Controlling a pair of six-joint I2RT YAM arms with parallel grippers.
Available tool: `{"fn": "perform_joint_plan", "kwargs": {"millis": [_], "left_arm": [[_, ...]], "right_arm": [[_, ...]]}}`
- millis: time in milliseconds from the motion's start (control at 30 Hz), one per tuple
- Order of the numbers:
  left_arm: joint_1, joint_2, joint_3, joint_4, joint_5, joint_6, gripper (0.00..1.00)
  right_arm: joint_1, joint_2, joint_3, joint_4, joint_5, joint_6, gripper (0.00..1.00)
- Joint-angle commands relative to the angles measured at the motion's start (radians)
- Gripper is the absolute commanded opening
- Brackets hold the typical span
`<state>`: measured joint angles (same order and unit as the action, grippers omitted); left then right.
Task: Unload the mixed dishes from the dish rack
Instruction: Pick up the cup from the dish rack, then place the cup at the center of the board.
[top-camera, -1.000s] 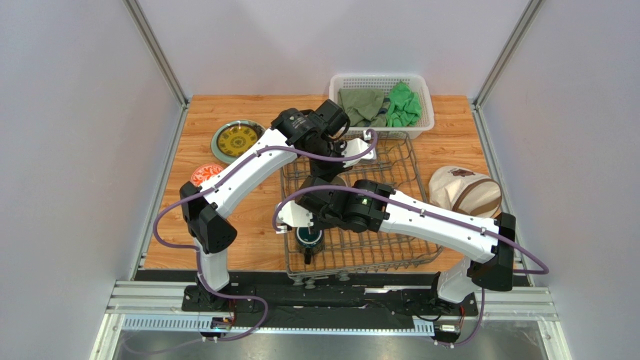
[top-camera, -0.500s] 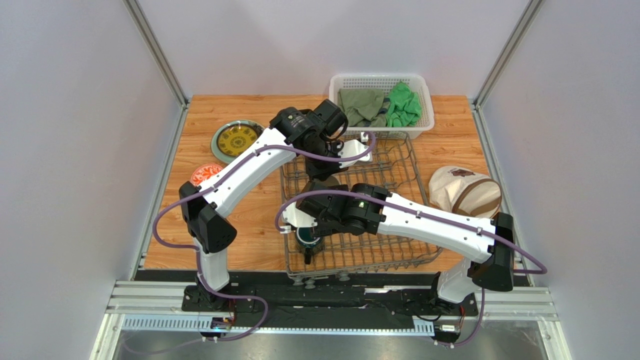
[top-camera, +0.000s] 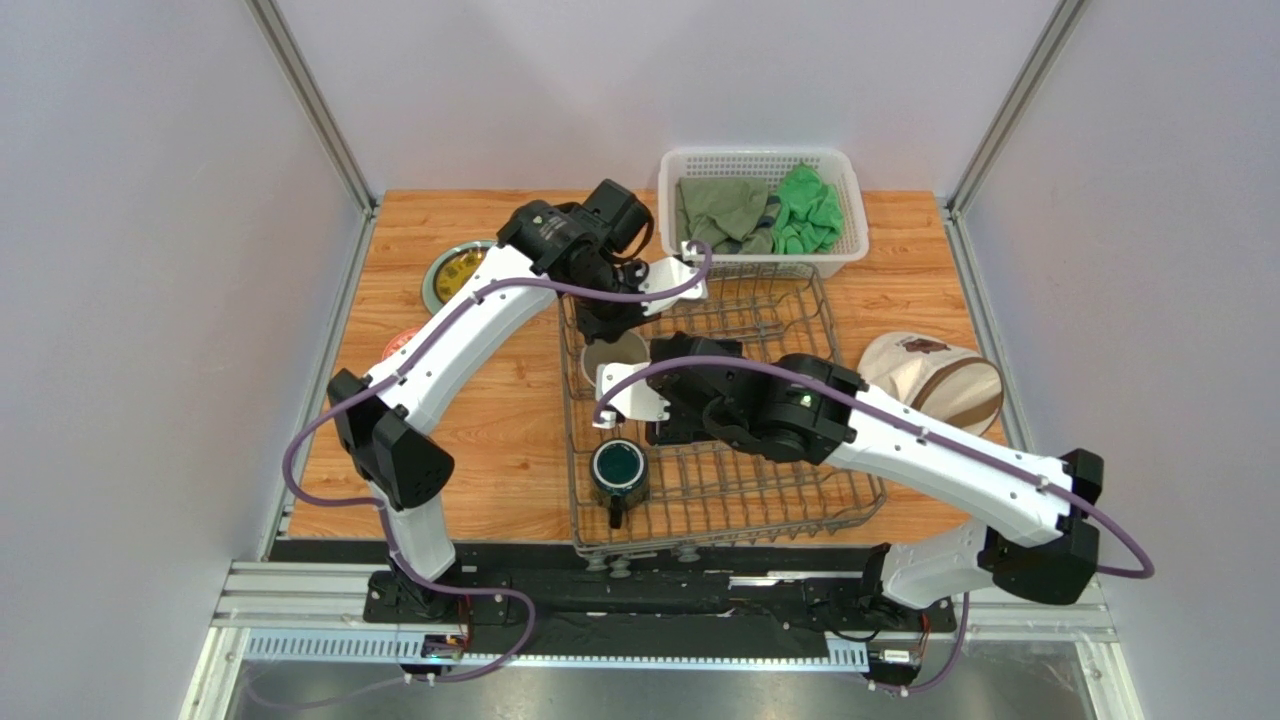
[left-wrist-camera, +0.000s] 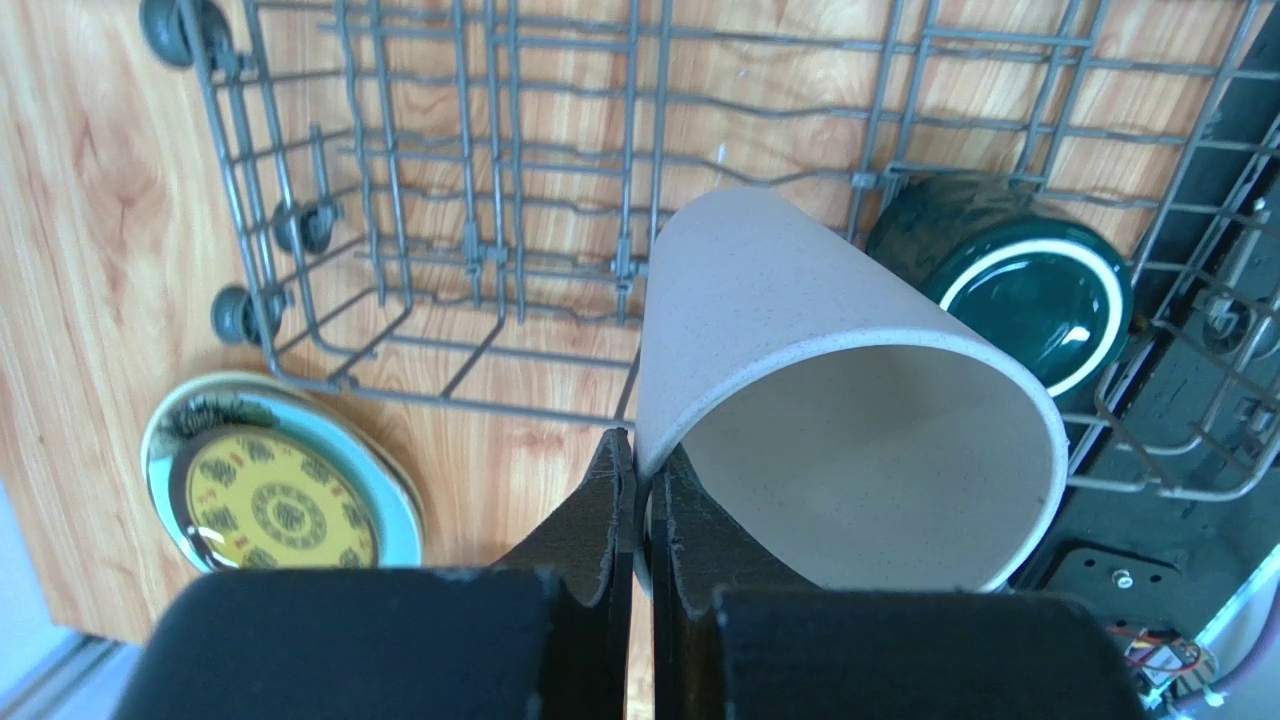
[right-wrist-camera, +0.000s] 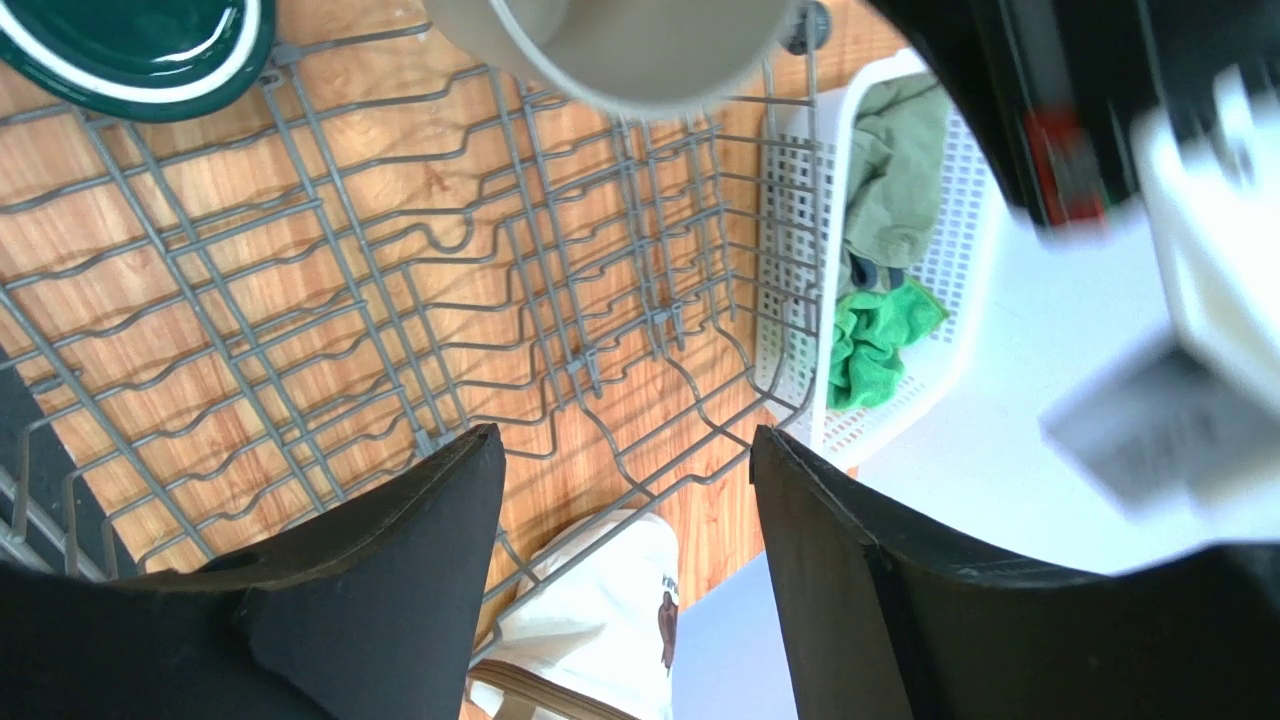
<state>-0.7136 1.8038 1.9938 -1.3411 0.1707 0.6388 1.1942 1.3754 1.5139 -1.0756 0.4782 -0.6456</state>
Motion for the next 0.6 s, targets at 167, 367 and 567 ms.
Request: {"fn": "perform_joint_plan", "kwargs": {"millis": [167, 367, 567], "left_arm": [[0.15, -0.077, 0.043, -0.055, 0.053, 0.028, 0.0], [0.339, -0.078, 0.131, -0.118, 0.136, 0.003, 0.0], [0.485, -0.083, 0.146, -0.113, 0.227, -0.039, 0.0]], "right_arm": [[-0.128, -0.119, -0.03, 0.074, -0.05, 0.07, 0.67], [-0.242, -0.142, -0.116, 0.124, -0.142, 0.103, 0.67], [-0.262, -0.121, -0.182, 0.177, -0.182, 0.123, 0.66]]}}
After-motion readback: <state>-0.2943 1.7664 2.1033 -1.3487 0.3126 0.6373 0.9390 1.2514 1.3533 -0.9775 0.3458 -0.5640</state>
